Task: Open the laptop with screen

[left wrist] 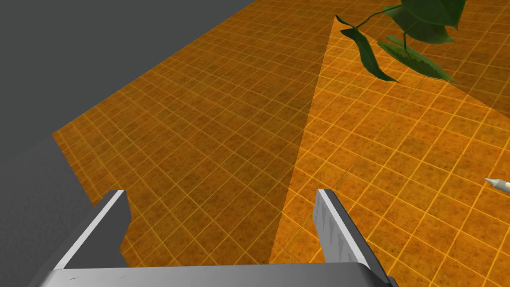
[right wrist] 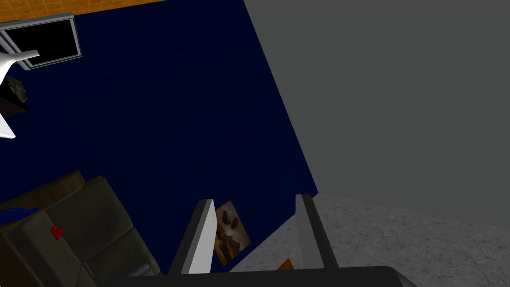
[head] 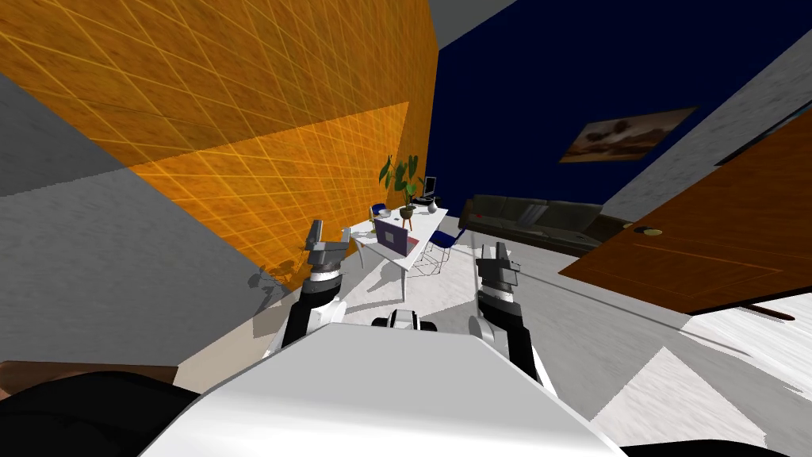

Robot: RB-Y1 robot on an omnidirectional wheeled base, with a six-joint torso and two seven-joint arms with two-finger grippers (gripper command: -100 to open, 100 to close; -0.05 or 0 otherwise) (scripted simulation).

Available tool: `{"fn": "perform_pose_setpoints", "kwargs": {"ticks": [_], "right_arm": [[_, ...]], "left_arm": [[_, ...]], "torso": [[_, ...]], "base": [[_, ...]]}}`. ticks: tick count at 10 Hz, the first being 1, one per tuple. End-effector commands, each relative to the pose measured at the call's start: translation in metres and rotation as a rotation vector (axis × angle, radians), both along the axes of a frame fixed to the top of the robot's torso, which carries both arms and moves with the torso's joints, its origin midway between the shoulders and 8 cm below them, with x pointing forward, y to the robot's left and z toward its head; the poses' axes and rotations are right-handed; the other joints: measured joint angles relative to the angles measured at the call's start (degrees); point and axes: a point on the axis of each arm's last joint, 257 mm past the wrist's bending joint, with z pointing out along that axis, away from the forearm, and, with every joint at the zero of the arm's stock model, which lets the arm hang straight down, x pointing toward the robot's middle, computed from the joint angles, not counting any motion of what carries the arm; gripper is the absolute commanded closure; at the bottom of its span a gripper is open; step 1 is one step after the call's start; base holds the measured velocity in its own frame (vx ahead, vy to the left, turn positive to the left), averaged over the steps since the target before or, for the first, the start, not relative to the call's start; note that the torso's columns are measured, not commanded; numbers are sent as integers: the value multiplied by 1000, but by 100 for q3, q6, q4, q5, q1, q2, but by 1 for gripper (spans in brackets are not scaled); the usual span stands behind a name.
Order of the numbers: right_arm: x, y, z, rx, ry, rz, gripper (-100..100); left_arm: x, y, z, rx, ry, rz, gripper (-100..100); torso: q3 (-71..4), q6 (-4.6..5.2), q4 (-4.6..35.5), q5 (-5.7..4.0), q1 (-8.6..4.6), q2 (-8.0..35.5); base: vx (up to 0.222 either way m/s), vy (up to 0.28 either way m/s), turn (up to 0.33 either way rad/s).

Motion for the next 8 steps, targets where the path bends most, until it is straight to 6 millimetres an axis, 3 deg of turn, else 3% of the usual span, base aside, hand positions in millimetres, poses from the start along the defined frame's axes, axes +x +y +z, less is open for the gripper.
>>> {"fn": "perform_pose_setpoints", "kwargs": {"ticks": [1,8], "right_arm": [[0,0,0,0,0,0,0],[0,0,0,0,0,0,0]], "left_arm": [[22,-6,-15,16,68,-42,-100],[77,-10,-51,-20,222,-102,-100]], "torso": [[-1,0,1,0,-3,0],[-1,0,2,0,-1,1]], "base": [[2,-49,22],[2,-45,19]]}}
